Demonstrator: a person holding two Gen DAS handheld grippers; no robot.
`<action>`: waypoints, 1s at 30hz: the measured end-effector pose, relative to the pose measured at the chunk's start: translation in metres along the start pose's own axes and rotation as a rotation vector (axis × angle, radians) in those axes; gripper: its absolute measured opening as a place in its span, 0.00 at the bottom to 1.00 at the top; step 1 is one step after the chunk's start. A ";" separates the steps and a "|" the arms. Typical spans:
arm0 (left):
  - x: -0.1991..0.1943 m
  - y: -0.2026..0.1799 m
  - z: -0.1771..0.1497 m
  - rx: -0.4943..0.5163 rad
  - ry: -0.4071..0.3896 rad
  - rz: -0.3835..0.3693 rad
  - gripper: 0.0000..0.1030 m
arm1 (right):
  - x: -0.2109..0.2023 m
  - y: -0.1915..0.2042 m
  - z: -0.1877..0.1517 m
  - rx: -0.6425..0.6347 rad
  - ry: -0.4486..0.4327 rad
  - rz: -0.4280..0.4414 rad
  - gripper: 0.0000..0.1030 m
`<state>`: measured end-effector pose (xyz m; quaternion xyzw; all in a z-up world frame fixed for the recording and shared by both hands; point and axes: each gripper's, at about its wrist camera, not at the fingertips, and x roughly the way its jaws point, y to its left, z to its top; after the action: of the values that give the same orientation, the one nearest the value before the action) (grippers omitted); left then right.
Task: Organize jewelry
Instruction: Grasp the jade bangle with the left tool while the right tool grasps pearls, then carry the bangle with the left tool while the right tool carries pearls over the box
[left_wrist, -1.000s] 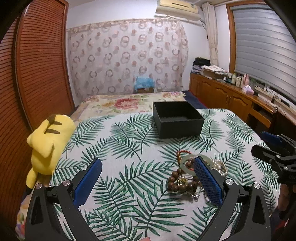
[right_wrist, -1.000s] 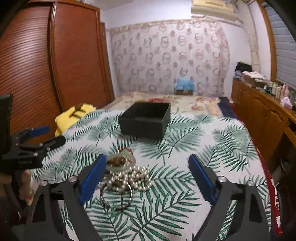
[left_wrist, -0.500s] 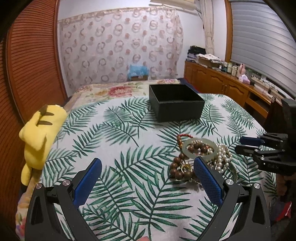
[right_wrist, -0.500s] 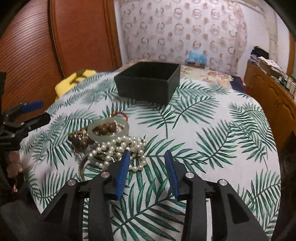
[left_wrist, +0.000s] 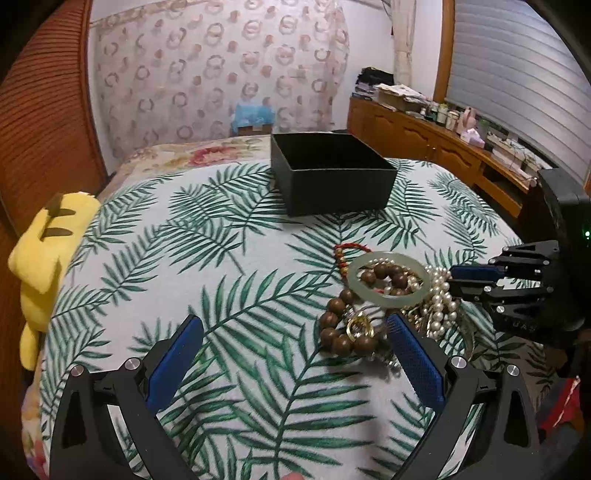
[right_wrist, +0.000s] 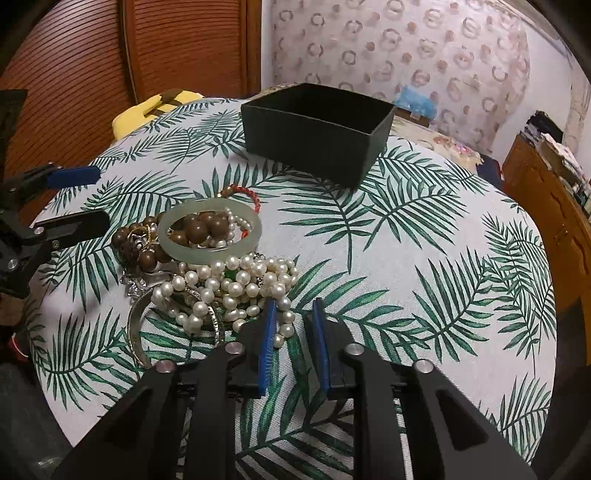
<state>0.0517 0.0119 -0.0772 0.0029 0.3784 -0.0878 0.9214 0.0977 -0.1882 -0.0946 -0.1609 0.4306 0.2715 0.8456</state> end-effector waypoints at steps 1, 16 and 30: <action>0.002 0.000 0.001 0.000 0.002 -0.008 0.93 | 0.000 -0.003 0.000 0.002 -0.002 -0.013 0.08; 0.047 -0.017 0.031 0.047 0.120 -0.188 0.37 | -0.044 -0.034 0.001 0.057 -0.139 -0.078 0.08; 0.075 -0.026 0.046 0.134 0.210 -0.183 0.14 | -0.086 -0.033 0.034 0.028 -0.257 -0.085 0.08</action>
<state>0.1314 -0.0287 -0.0954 0.0389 0.4645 -0.1958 0.8628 0.0980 -0.2253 -0.0037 -0.1309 0.3152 0.2476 0.9068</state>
